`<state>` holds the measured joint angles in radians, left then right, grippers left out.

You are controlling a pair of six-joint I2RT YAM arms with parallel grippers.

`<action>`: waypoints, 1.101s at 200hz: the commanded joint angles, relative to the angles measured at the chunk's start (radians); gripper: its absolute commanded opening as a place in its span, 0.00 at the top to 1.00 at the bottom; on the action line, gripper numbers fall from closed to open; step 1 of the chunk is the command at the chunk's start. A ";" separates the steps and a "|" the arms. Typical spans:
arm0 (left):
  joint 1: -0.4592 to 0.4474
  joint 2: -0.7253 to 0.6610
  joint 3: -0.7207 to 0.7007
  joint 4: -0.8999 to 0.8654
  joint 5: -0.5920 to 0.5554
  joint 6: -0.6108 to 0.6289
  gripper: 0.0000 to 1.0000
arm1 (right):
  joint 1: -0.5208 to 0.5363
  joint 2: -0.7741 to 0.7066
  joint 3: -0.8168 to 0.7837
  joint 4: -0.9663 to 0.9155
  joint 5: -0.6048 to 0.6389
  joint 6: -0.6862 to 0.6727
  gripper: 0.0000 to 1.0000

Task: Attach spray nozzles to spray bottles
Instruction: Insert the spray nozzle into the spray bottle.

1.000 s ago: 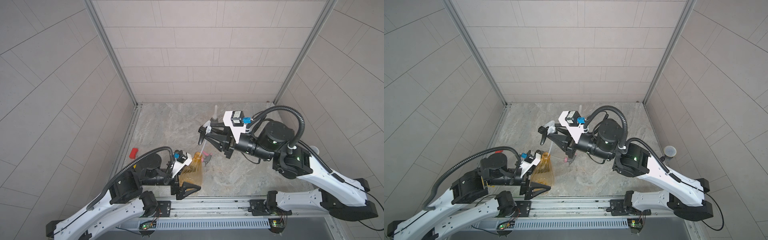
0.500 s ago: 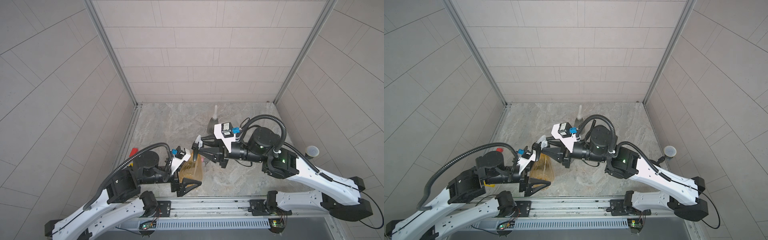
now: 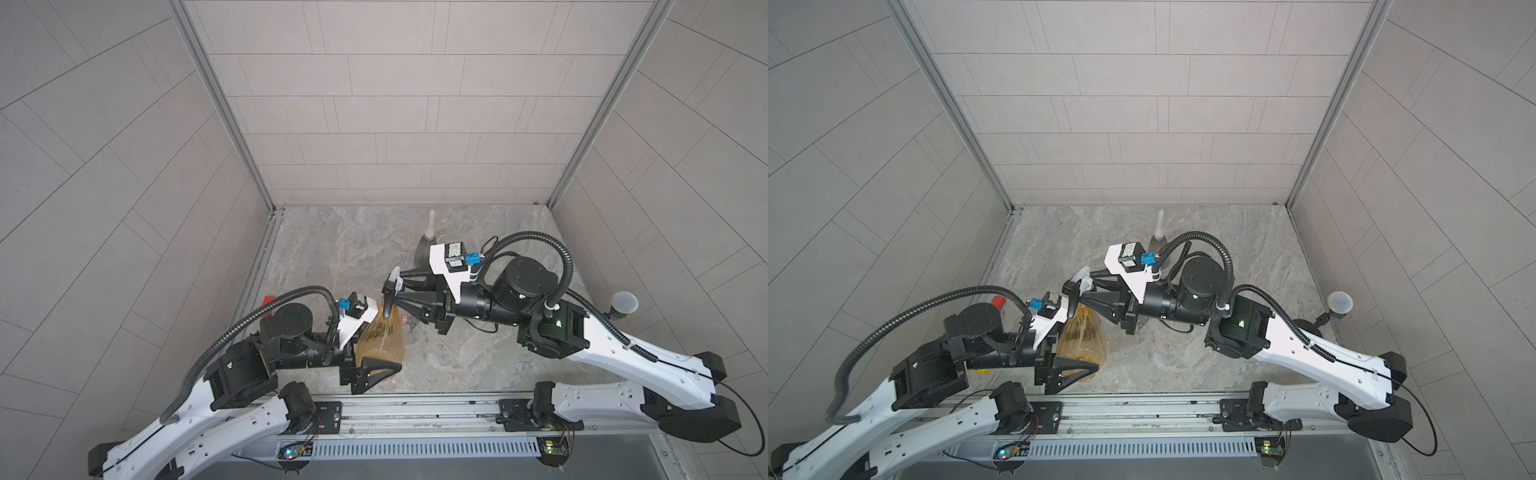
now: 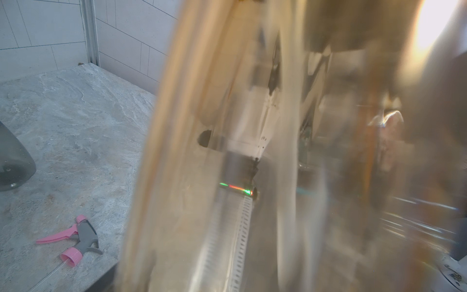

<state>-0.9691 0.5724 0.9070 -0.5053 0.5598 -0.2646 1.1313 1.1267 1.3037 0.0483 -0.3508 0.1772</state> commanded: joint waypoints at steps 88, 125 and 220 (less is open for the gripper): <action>-0.004 -0.020 0.020 0.044 -0.032 -0.006 1.00 | -0.001 0.003 0.005 0.069 -0.077 0.058 0.72; -0.003 -0.022 0.024 0.054 -0.046 -0.022 1.00 | 0.002 0.005 0.000 0.061 -0.079 0.070 0.72; -0.002 -0.043 0.076 0.101 -0.181 -0.042 1.00 | 0.055 0.013 -0.040 -0.004 0.065 0.058 0.74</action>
<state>-0.9714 0.5560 0.9165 -0.5102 0.4755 -0.2855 1.1534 1.1435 1.2819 0.0910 -0.3397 0.2340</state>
